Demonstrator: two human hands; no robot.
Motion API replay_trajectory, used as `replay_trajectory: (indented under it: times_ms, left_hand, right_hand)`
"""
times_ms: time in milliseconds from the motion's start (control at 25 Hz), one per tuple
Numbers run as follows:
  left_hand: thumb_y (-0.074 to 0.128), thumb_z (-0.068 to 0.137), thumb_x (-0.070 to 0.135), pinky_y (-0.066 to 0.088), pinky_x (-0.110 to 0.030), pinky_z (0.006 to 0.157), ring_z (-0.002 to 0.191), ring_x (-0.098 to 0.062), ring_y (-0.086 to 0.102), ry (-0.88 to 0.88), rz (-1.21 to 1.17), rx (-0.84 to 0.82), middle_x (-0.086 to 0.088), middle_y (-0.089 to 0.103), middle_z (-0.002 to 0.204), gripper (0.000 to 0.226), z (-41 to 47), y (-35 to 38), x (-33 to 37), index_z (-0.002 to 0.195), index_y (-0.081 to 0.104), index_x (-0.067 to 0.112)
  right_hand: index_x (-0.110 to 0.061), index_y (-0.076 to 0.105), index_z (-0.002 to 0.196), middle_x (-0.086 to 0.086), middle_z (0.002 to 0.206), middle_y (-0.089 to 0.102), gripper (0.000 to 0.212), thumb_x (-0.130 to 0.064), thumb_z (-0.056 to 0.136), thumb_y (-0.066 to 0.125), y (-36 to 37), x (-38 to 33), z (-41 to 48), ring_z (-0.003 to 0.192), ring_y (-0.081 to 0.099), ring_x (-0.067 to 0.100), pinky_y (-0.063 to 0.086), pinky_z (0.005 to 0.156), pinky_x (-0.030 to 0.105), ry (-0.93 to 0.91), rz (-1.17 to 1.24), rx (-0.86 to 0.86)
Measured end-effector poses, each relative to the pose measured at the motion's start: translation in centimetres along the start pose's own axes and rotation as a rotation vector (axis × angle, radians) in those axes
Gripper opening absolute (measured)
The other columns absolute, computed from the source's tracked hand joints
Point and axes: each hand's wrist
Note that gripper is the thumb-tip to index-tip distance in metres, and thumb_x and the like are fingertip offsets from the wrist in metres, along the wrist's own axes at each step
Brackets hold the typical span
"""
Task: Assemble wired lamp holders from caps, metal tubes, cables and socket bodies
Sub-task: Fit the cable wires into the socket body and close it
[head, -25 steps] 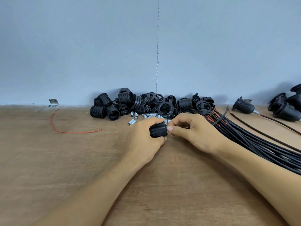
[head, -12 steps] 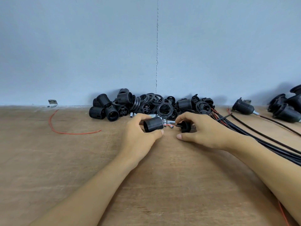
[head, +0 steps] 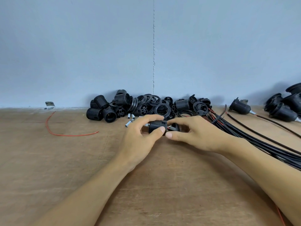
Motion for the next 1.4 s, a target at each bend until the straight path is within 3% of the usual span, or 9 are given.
replay_trajectory:
  times_ms: [200,280,400,640,840,960,1080,1200,1400]
  left_hand:
    - [0.079,0.073,0.032,0.054,-0.031,0.089,0.099,-0.005,0.068,-0.046,-0.08,0.022,0.02,0.073,0.106,0.04,0.0,0.2,-0.1,0.111,0.065,0.035]
    - [0.083,0.077,0.026,0.055,-0.033,0.09,0.099,-0.007,0.069,-0.052,-0.071,0.019,0.016,0.074,0.106,0.039,0.1,0.2,-0.3,0.112,0.066,0.035]
    - [0.083,0.082,0.016,0.056,-0.029,0.088,0.099,-0.006,0.07,-0.054,-0.058,0.02,0.013,0.074,0.108,0.04,0.1,0.2,-0.4,0.115,0.069,0.033]
    - [0.083,0.083,0.019,0.058,-0.041,0.092,0.099,-0.017,0.071,-0.059,-0.023,0.045,0.016,0.075,0.109,0.04,0.1,0.1,-0.1,0.118,0.07,0.033]
    - [0.083,0.083,0.015,0.058,-0.032,0.084,0.086,-0.006,0.071,-0.041,-0.034,0.012,0.017,0.075,0.107,0.042,0.1,0.1,-0.2,0.116,0.07,0.037]
    - [0.084,0.078,0.027,0.056,-0.032,0.088,0.093,-0.003,0.07,-0.03,0.001,0.005,0.018,0.074,0.111,0.047,0.1,0.1,-0.4,0.12,0.068,0.038]
    - [0.084,0.064,0.048,0.056,-0.039,0.092,0.103,-0.008,0.068,-0.002,0.086,-0.006,0.015,0.071,0.113,0.063,-0.2,0.8,-0.4,0.122,0.06,0.037]
    - [0.084,0.063,0.051,0.058,-0.041,0.086,0.095,-0.007,0.069,0.034,0.13,0.049,0.013,0.07,0.103,0.059,-0.2,1.1,-0.4,0.114,0.058,0.037]
    - [0.08,0.062,0.057,0.057,-0.04,0.084,0.09,-0.011,0.068,0.041,0.189,0.055,0.012,0.07,0.096,0.06,-0.3,1.3,-0.3,0.115,0.06,0.036]
  right_hand:
    - [-0.029,0.057,0.134,0.007,0.087,0.066,0.063,-0.068,0.085,0.052,0.1,-0.3,0.1,0.07,0.054,0.003,0.048,0.071,0.027,0.135,0.15,-0.089]
    - [-0.023,0.06,0.124,0.005,0.085,0.071,0.044,-0.054,0.092,0.057,-0.1,-0.4,0.1,0.074,0.06,0.013,0.051,0.074,0.035,0.201,0.363,-0.094]
    - [-0.014,0.063,0.11,0.001,0.082,0.075,0.021,-0.031,0.101,0.057,-0.4,-0.2,0.0,0.068,0.059,0.012,0.049,0.07,0.024,0.214,0.478,-0.115]
    - [-0.01,0.065,0.102,0.007,0.084,0.076,0.035,-0.043,0.098,0.055,-0.5,-0.4,0.0,0.062,0.056,0.013,0.048,0.067,0.02,0.206,0.463,-0.07]
    - [-0.011,0.066,0.099,0.005,0.082,0.076,0.045,-0.054,0.091,0.053,-0.3,-0.4,0.0,0.06,0.058,0.013,0.048,0.068,0.021,0.201,0.429,-0.069]
    - [-0.012,0.067,0.099,0.003,0.081,0.076,0.049,-0.057,0.09,0.052,-0.3,-0.5,0.0,0.061,0.06,0.013,0.049,0.07,0.024,0.199,0.395,-0.06]
    - [-0.018,0.068,0.094,0.003,0.075,0.074,0.043,-0.058,0.091,0.053,-0.3,-0.8,0.1,0.065,0.064,0.013,0.052,0.076,0.032,0.179,0.383,-0.039]
    - [-0.02,0.068,0.09,0.014,0.077,0.072,0.04,-0.057,0.096,0.053,-0.3,-1.4,0.4,0.067,0.066,0.014,0.051,0.087,0.049,0.149,0.365,-0.035]
    - [-0.019,0.066,0.077,0.014,0.071,0.07,0.044,-0.055,0.098,0.051,-0.6,-2.2,0.3,0.064,0.063,0.016,0.049,0.087,0.053,0.176,0.336,-0.079]
Point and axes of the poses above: each hand's wrist, its own z-axis towards the middle knuckle, its own y-axis out of the palm, x = y × z
